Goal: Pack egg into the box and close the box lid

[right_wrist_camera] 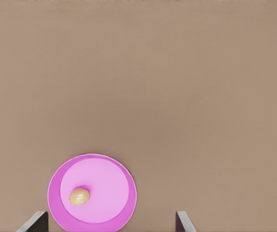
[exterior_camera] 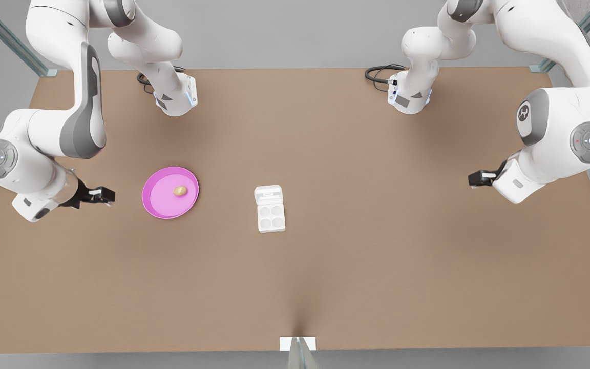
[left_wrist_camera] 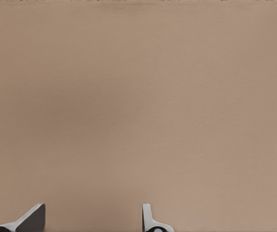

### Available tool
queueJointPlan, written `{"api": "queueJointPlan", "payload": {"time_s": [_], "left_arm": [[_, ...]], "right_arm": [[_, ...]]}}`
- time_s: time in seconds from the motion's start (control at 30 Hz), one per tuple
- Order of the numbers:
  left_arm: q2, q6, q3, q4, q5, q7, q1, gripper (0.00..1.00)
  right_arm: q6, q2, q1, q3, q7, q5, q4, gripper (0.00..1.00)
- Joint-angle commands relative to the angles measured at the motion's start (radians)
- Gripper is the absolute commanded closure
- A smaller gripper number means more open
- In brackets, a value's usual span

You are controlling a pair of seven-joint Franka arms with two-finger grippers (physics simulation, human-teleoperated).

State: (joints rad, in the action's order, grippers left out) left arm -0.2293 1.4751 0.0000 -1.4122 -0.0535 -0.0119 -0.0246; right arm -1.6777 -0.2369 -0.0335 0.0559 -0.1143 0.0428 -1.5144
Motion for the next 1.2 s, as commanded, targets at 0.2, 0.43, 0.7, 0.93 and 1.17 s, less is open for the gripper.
{"api": "queueJointPlan", "payload": {"time_s": [0.2,0.43,0.7,0.93,1.17], "left_arm": [[0.002,0.025,0.000,-0.001,0.000,-0.005,-0.002,0.00],[-0.007,0.025,0.000,-0.001,-0.002,-0.003,-0.002,0.00],[-0.012,0.025,0.000,-0.001,0.000,-0.003,-0.002,0.00],[-0.013,0.027,0.000,-0.001,0.000,-0.003,-0.002,0.00],[-0.013,0.025,0.000,-0.001,-0.002,-0.003,-0.002,0.00]], "right_arm": [[-0.175,0.174,0.000,-0.010,-0.396,0.014,-0.400,0.00],[-0.697,0.143,-0.003,-0.071,-1.249,0.065,-0.776,0.00],[-0.873,0.116,-0.005,-0.073,-1.484,0.173,-0.895,0.00],[-0.948,0.062,-0.022,-0.077,-1.487,0.196,-0.951,0.00],[-0.968,0.002,-0.066,-0.079,-1.421,0.196,-0.955,0.00]]}}
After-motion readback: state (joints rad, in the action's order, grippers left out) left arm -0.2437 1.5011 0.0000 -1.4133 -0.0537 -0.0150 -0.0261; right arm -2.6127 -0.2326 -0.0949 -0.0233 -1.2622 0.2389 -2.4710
